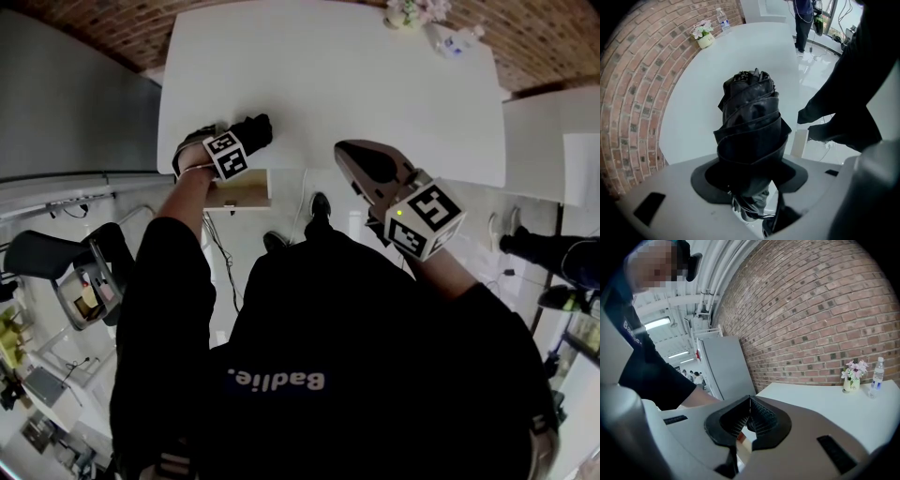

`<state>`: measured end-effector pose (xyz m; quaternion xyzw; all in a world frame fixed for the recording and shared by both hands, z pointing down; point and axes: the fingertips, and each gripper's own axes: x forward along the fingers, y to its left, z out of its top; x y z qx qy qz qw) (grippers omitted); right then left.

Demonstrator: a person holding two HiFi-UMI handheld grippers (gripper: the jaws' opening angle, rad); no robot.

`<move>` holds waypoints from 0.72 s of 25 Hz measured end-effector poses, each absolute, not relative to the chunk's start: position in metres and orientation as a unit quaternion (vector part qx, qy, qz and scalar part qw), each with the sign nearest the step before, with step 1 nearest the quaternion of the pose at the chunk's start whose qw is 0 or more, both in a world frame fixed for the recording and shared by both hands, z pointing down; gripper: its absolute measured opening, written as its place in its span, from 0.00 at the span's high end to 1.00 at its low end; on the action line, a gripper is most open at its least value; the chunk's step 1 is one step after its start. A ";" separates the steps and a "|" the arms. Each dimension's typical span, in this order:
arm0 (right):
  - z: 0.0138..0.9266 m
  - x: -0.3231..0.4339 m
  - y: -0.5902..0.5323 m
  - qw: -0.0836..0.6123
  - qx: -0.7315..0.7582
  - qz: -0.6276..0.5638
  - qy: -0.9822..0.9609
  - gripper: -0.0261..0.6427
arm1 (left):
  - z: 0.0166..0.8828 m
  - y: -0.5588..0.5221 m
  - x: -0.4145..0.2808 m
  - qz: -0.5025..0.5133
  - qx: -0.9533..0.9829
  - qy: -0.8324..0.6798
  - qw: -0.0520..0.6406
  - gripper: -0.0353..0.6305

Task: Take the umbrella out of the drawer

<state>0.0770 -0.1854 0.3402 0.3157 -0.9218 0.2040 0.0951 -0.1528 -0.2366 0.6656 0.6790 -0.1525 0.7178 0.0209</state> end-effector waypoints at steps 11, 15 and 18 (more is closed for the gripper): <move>0.340 0.073 -0.178 0.109 0.317 0.197 -0.921 0.92 | 0.655 -0.252 -0.153 0.685 0.703 -0.192 -0.003 0.50; 0.340 0.065 -0.175 0.107 0.308 0.195 -0.925 0.92 | 0.641 -0.254 -0.151 0.667 0.718 -0.197 -0.010 0.50; 0.339 0.059 -0.172 0.107 0.302 0.193 -0.928 0.92 | 0.629 -0.252 -0.150 0.657 0.726 -0.201 -0.017 0.50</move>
